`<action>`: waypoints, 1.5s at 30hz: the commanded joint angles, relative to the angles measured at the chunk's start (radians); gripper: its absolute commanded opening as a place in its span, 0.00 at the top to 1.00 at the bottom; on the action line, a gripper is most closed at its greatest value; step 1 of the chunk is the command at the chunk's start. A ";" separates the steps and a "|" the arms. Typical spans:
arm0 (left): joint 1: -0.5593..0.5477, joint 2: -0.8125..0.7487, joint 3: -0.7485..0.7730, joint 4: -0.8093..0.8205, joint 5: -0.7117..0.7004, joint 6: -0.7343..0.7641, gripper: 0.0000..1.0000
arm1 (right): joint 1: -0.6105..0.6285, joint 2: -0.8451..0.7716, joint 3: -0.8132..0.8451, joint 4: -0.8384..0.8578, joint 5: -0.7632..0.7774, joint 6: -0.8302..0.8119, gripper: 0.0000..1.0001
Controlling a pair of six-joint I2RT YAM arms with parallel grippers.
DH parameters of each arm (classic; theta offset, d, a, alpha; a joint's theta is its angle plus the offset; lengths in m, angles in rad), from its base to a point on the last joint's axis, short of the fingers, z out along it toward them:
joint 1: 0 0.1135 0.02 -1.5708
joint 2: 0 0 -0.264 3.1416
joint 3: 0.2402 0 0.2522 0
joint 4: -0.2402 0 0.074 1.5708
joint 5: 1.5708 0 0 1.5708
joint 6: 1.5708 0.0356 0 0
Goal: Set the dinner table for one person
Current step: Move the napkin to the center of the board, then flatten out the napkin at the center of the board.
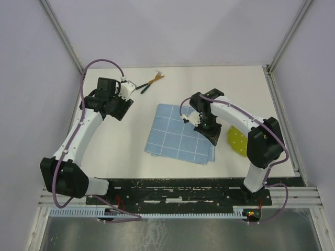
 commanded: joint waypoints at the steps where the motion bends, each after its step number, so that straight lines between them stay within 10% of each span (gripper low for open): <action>1: -0.011 0.016 -0.008 0.024 -0.023 0.007 0.32 | -0.009 -0.088 -0.033 0.029 -0.016 0.035 0.98; 34: -0.132 0.335 -0.102 0.116 0.077 -0.301 0.52 | -0.158 0.091 -0.076 0.108 0.153 0.112 0.98; 45: -0.137 0.374 -0.044 0.087 0.141 -0.300 0.38 | -0.248 -0.003 -0.062 0.086 0.074 0.092 0.98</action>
